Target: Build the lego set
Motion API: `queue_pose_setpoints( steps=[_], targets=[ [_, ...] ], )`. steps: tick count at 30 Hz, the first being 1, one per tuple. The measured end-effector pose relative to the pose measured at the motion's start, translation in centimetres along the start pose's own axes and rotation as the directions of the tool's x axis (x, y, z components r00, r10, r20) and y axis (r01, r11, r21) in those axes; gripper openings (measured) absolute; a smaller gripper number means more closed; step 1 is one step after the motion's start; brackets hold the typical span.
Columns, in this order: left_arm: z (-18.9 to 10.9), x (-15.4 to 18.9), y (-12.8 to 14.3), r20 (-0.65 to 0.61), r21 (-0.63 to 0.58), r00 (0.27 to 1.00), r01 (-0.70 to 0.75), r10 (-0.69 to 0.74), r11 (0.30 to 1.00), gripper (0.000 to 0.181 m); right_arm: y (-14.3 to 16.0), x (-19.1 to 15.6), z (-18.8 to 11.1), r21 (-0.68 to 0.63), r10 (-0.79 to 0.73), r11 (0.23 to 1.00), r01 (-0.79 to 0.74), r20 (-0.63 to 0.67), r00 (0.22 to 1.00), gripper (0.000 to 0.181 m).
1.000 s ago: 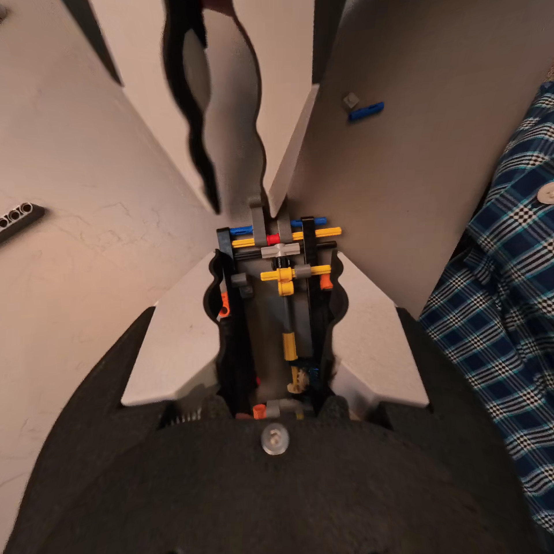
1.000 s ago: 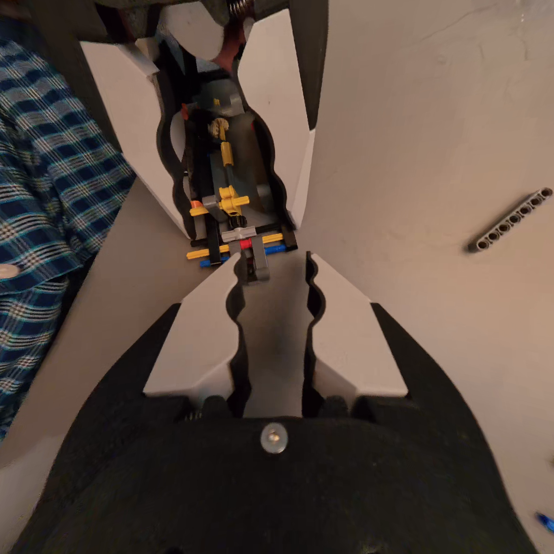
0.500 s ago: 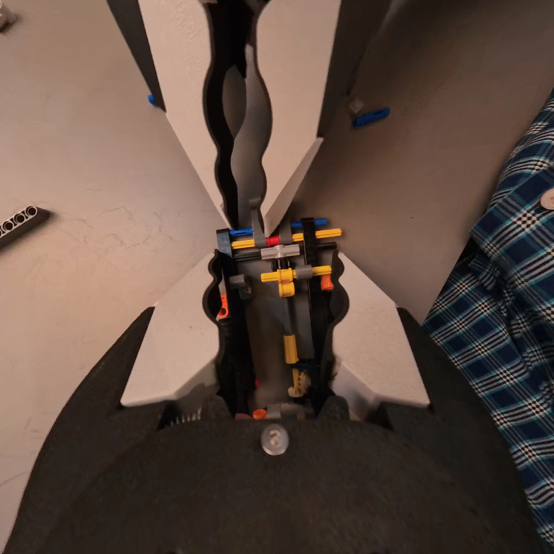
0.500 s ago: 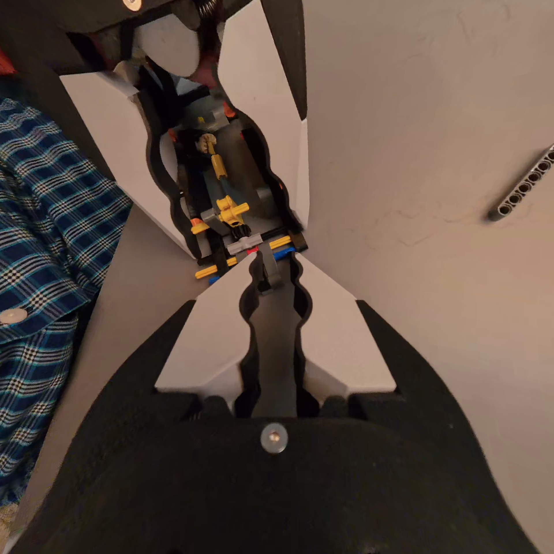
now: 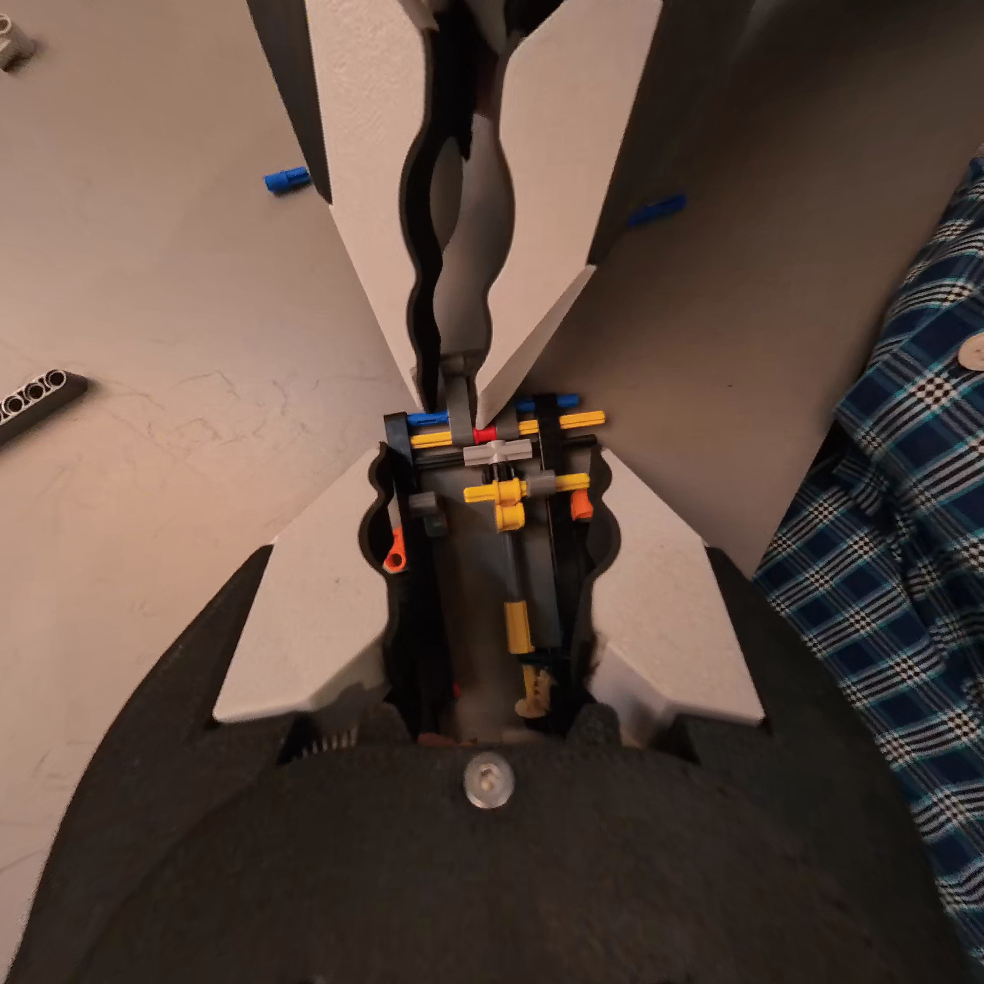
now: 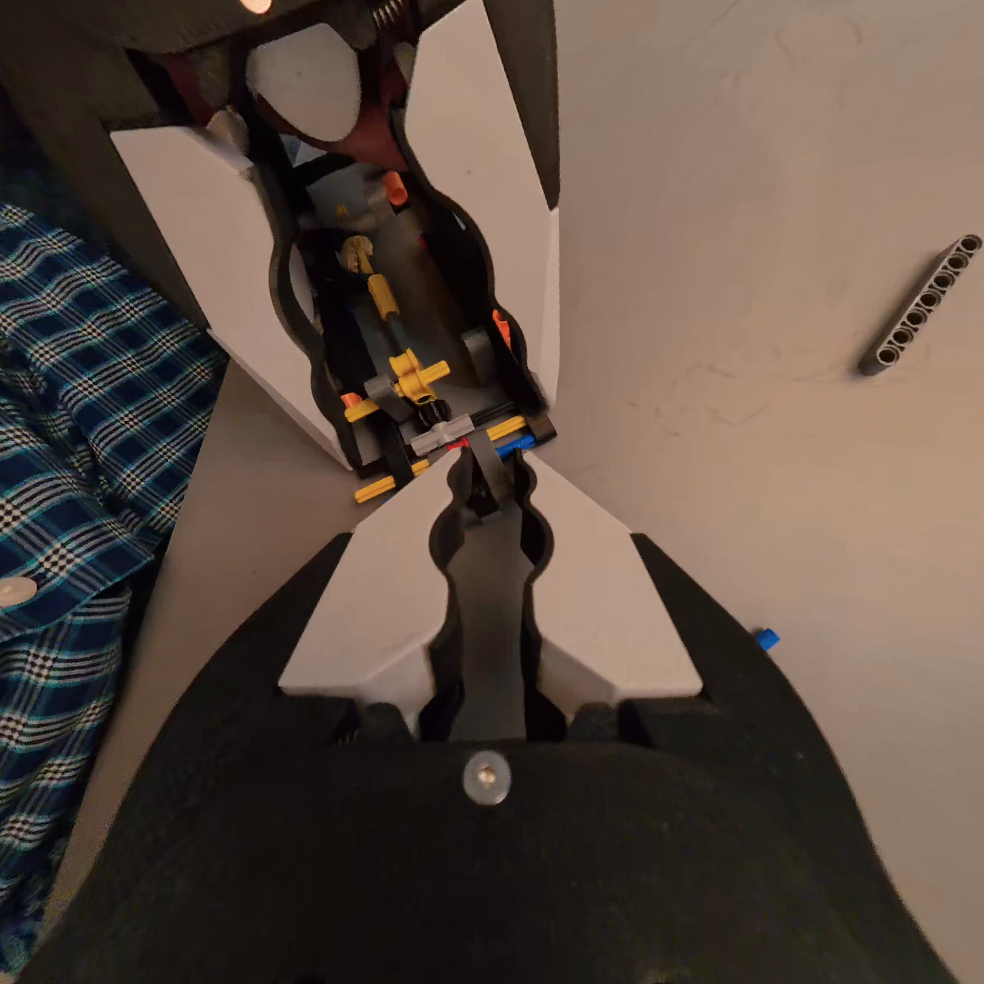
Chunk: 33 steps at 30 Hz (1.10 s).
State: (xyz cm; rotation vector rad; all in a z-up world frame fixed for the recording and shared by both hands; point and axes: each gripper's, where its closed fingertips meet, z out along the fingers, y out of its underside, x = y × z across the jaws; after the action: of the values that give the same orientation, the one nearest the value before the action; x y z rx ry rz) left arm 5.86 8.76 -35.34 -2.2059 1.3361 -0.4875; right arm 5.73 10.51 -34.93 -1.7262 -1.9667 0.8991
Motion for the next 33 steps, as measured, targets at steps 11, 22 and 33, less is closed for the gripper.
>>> queue_pose_setpoints(
  steps=[11,22,33],
  targets=[
    [-0.10,-0.01,0.02,-0.026,0.034,1.000,0.013,-0.012,0.999,0.072,-0.13,-0.13,0.15,0.035,-0.044,0.998,0.043,0.030,0.999,0.013],
    [0.33,0.26,-0.53,-0.031,0.007,0.999,0.008,-0.008,1.000,0.082,-0.21,-0.14,0.22,0.050,-0.063,0.997,0.062,0.026,0.998,0.013],
    [0.54,-0.10,-0.46,-0.005,0.025,1.000,0.015,-0.015,1.000,0.075,-0.20,-0.15,0.32,0.049,-0.089,0.995,0.088,0.010,0.996,0.013]
  ],
)
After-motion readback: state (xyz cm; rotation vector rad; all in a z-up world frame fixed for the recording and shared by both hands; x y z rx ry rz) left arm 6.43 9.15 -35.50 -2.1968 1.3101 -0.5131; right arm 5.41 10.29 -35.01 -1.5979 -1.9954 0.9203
